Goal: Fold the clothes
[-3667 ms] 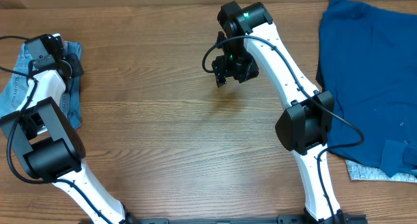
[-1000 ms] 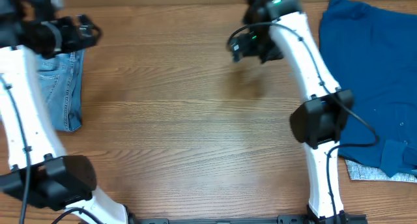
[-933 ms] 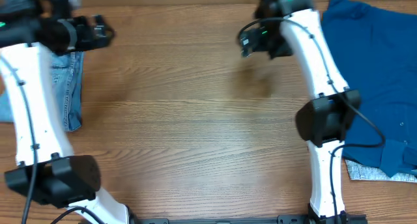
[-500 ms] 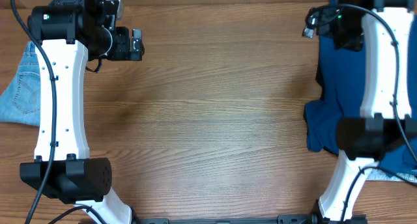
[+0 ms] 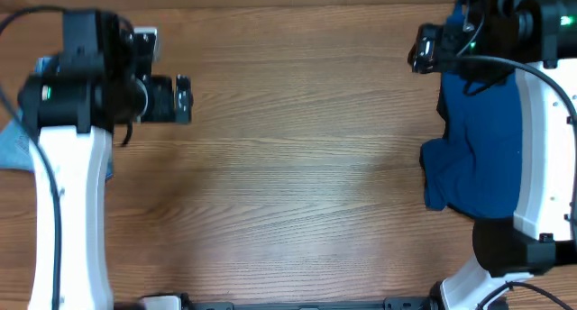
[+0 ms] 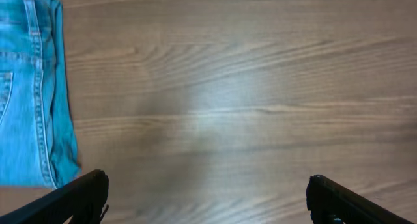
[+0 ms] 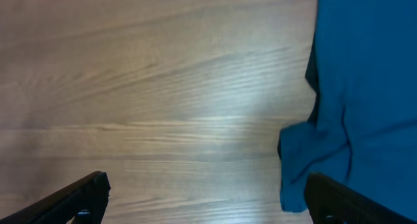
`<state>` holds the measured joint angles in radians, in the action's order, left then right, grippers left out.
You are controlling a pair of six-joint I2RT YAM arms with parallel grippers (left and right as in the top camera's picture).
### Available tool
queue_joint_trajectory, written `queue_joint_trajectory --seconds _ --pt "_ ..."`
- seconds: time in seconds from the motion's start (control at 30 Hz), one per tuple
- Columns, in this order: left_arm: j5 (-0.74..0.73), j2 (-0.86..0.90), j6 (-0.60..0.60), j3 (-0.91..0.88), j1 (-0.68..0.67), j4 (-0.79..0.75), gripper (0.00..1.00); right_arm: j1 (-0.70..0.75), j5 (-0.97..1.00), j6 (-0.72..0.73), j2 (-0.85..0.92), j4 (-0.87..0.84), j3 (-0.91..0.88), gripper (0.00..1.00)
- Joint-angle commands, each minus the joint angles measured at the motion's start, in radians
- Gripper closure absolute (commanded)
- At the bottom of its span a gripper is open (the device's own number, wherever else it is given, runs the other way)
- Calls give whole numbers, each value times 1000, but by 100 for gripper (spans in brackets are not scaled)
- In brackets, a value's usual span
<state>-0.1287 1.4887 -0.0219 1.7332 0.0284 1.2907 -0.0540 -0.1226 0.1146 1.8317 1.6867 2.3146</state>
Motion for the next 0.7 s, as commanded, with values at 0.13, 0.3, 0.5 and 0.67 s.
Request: queue_joint_trajectory --seconds 0.13,0.3,0.5,0.67 --pt "6 -335 3 -338 4 -77 0 -8 10 -6 -313 -135 -329 0" --pt "6 -562 31 -508 4 -100 0 -8 35 -7 -620 -335 -745 0" --pt "8 -808 52 -686 4 -203 0 -8 105 -6 -1023 -538 -1179 0" --pt "8 -796 52 -724 4 -241 0 -8 103 -6 -1102 -473 -1254 0"
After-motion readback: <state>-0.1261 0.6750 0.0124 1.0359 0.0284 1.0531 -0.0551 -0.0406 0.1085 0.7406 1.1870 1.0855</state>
